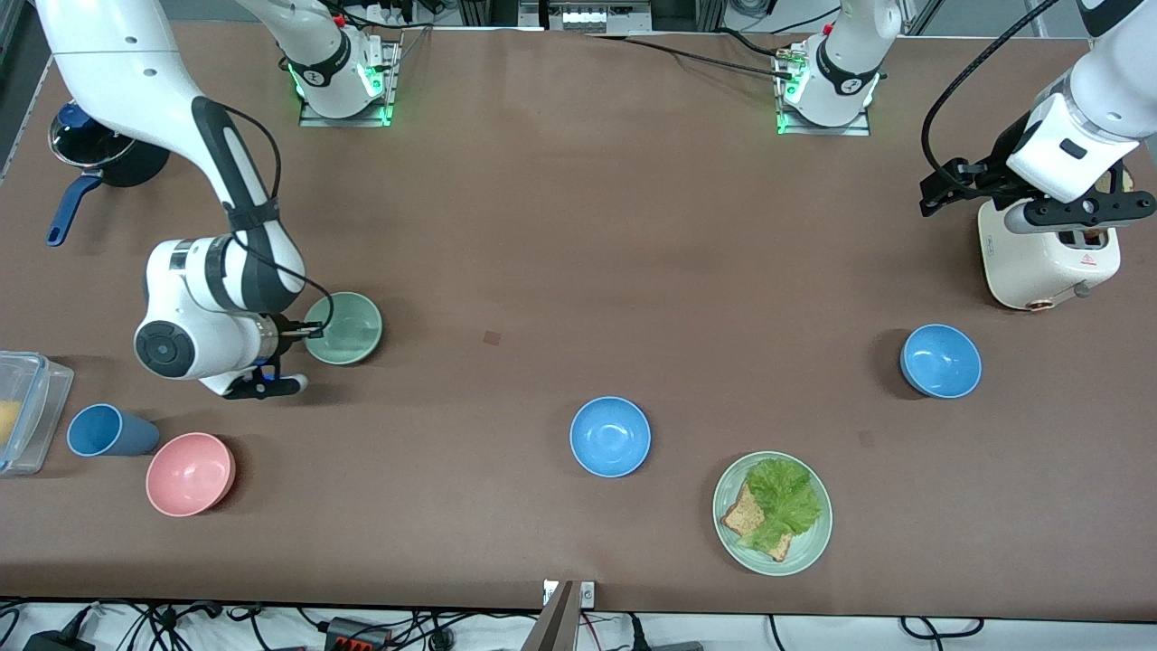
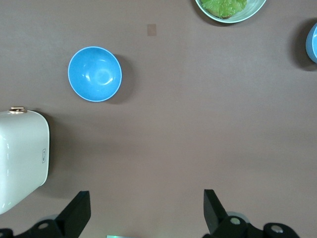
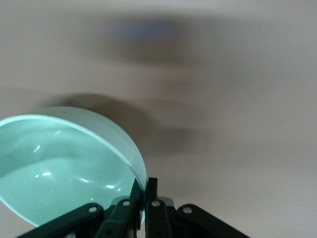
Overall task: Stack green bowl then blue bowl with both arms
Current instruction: 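Grasp the green bowl rim and slide it toward the table middle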
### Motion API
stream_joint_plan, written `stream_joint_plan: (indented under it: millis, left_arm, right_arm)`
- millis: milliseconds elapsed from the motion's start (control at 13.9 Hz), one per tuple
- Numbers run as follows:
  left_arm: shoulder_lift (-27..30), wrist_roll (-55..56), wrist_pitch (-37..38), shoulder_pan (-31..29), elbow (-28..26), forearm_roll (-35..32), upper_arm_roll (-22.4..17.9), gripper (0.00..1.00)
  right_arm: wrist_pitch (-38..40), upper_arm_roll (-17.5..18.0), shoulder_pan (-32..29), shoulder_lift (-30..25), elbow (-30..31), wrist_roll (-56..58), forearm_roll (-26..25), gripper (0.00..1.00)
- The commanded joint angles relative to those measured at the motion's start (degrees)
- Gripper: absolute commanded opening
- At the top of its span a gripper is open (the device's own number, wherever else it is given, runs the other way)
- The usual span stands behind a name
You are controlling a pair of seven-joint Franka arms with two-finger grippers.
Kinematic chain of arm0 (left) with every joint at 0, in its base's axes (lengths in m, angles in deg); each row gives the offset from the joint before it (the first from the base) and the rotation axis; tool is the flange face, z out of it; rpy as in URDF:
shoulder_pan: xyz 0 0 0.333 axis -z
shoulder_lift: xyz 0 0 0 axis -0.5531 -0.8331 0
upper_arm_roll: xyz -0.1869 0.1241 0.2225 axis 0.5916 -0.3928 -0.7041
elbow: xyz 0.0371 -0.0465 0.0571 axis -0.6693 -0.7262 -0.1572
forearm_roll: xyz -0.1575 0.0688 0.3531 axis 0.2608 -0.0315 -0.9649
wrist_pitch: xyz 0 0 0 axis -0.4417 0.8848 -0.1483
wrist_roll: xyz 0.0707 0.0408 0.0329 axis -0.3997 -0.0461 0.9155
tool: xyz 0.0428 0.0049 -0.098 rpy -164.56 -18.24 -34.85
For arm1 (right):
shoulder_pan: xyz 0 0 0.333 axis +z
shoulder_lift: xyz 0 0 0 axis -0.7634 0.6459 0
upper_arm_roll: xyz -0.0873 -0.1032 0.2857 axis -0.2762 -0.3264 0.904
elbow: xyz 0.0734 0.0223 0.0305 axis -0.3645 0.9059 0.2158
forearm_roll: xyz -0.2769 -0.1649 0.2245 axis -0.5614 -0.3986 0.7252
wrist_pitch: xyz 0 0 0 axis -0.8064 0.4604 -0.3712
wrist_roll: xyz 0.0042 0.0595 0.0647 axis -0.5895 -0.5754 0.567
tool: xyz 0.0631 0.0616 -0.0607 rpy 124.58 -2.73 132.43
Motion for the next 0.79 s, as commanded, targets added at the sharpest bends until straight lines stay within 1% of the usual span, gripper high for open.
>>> stream_joint_plan:
  millis: [0, 144, 432, 577, 649, 721]
  left_arm:
    - [-0.15, -0.27, 0.47, -0.35, 0.58, 0.95, -0.04, 1.0]
    - [-0.15, -0.27, 0.47, -0.35, 0.5, 0.95, -0.13, 1.0]
    - [-1.29, -0.1, 0.73, -1.22, 0.41, 0.95, -0.92, 1.0]
    - [-3.13, -0.45, 0.64, -2.46, 0.41, 0.95, -0.92, 1.0]
    - [-3.75, -0.62, 0.03, -2.89, 0.58, 0.86, -0.92, 1.0]
    - [-5.06, -0.71, -0.23, -3.25, 1.02, 0.86, -0.92, 1.0]
  right_arm:
    - [5.85, 5.28, 2.53, -0.71, -5.81, -5.63, 0.93, 0.0]
    - [6.04, 6.7, 7.34, 1.03, -9.51, -9.76, 1.37, 0.0]
    - [2.89, 6.79, 20.78, 5.6, -13.39, -26.01, 2.25, 0.0]
    - [-0.01, 6.88, 24.5, 7.89, -14.8, -31.65, 2.34, 0.0]
    - [-1.32, 6.88, 25.64, 8.6, -14.8, -32.81, 3.21, 0.0]
    - [-2.99, 6.88, 26.53, 9.13, -14.8, -33.17, 5.48, 0.0]
